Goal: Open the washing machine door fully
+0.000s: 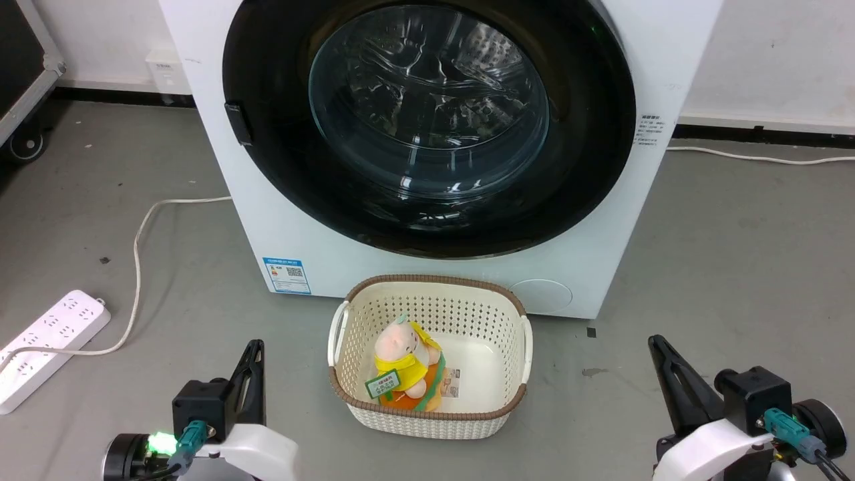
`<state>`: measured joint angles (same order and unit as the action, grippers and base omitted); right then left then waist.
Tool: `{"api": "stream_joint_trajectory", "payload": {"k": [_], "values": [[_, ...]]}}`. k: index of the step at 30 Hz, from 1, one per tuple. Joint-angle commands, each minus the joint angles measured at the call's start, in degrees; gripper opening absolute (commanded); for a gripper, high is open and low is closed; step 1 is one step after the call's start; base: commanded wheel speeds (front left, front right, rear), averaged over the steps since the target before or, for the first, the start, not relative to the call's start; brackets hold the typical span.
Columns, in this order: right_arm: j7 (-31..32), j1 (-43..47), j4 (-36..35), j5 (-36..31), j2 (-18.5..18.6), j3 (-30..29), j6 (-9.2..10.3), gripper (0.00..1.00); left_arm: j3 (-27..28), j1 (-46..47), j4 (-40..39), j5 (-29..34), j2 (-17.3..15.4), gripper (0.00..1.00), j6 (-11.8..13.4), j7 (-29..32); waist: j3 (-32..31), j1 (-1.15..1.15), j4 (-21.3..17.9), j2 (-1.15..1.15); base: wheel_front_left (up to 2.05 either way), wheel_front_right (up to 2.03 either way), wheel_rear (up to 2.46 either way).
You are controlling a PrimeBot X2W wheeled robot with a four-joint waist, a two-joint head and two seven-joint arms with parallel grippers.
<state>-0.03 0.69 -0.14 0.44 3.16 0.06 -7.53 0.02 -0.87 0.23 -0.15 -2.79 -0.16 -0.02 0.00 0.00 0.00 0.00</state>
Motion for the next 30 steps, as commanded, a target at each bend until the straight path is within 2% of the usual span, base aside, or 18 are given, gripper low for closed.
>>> {"api": "stream_joint_trajectory", "payload": {"k": [1,17,18,30], "values": [[0.03,-0.69,0.14,-0.44,-0.28,-0.06,0.04,0.0,-0.02,0.87,-0.23,0.15,-0.09,0.0,0.16,0.02,0.0,0.0,0.0,0.0,0.0,0.0,0.0],[0.03,-0.69,0.14,-0.44,-0.28,-0.06,0.04,0.0,-0.02,0.87,-0.23,0.15,-0.09,0.0,0.16,0.02,0.0,0.0,0.0,0.0,0.0,0.0,0.0],[-0.01,0.01,-0.01,0.02,0.01,-0.02,0.0,1.0,-0.02,-0.02,0.0,-0.01,0.0,1.0,0.0,-0.01,0.0,0.0,0.0,0.0,0.0,0.0,0.0],[-1.09,0.21,0.37,0.66,-0.01,-0.23,0.0,1.0,-0.77,-0.01,0.44,0.05,-0.02,1.0,0.24,-1.09,-0.19,0.0,-0.03,0.0,0.0,0.0,0.0]]}}
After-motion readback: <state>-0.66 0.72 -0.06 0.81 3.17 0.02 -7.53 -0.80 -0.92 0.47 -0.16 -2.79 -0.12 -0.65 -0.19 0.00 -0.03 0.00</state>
